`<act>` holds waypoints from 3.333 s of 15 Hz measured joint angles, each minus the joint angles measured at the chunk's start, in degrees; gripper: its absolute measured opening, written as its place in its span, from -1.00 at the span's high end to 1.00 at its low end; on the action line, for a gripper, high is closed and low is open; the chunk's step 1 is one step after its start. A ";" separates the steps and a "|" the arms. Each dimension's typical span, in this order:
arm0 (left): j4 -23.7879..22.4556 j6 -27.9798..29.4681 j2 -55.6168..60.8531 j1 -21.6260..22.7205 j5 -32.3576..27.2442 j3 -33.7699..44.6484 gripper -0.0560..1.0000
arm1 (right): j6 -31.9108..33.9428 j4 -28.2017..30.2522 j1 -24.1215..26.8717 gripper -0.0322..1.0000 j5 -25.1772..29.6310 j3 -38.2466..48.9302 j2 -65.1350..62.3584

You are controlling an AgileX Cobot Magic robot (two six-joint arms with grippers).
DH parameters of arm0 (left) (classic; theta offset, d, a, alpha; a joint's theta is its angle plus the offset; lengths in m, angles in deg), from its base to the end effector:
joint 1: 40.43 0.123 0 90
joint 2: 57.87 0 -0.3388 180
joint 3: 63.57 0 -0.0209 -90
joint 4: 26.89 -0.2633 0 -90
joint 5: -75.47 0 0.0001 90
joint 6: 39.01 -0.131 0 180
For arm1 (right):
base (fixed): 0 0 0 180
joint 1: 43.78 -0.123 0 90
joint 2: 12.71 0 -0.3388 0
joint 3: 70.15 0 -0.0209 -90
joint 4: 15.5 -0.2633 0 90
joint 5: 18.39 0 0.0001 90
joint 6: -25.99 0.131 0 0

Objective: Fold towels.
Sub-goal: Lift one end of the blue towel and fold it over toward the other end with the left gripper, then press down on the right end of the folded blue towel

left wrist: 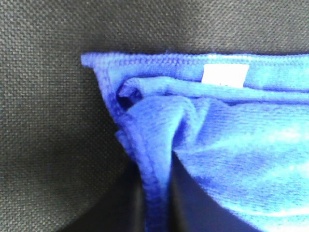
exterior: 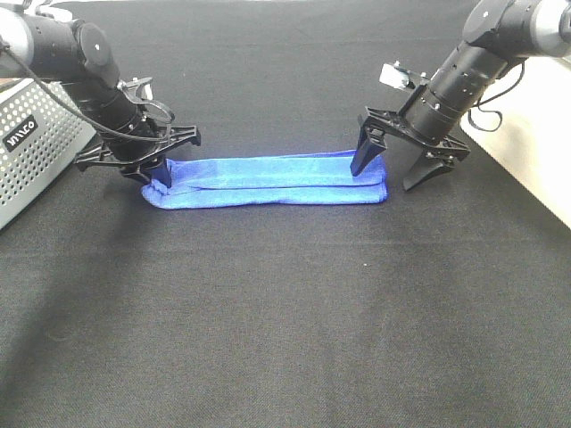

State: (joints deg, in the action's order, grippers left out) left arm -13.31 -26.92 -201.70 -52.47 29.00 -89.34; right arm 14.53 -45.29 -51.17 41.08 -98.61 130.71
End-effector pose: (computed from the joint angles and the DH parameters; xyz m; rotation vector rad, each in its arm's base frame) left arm 0.5350 -0.1369 0.0936 -0.2044 2.8906 -0.3576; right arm 0.5268 0.1249 0.1159 -0.1215 2.9506 0.6852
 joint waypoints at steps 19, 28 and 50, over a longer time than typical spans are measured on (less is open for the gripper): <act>0.92 3.38 2.52 -11.92 -18.11 -21.66 0.77 | 2.98 -1.60 0.00 -0.70 3.44 -0.06 -6.25; 16.10 8.94 -4.64 -18.22 -0.86 -21.66 -0.05 | 9.17 11.52 0.00 -0.70 5.50 -0.11 -9.68; 12.78 8.65 1.26 -2.35 -2.23 -21.66 -0.53 | -14.27 -33.29 -2.86 -0.70 4.64 -0.11 2.52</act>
State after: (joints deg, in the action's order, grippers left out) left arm -0.53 -18.27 -200.44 -54.82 26.77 -110.99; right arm 0.27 -78.58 -54.03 45.72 -98.72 133.23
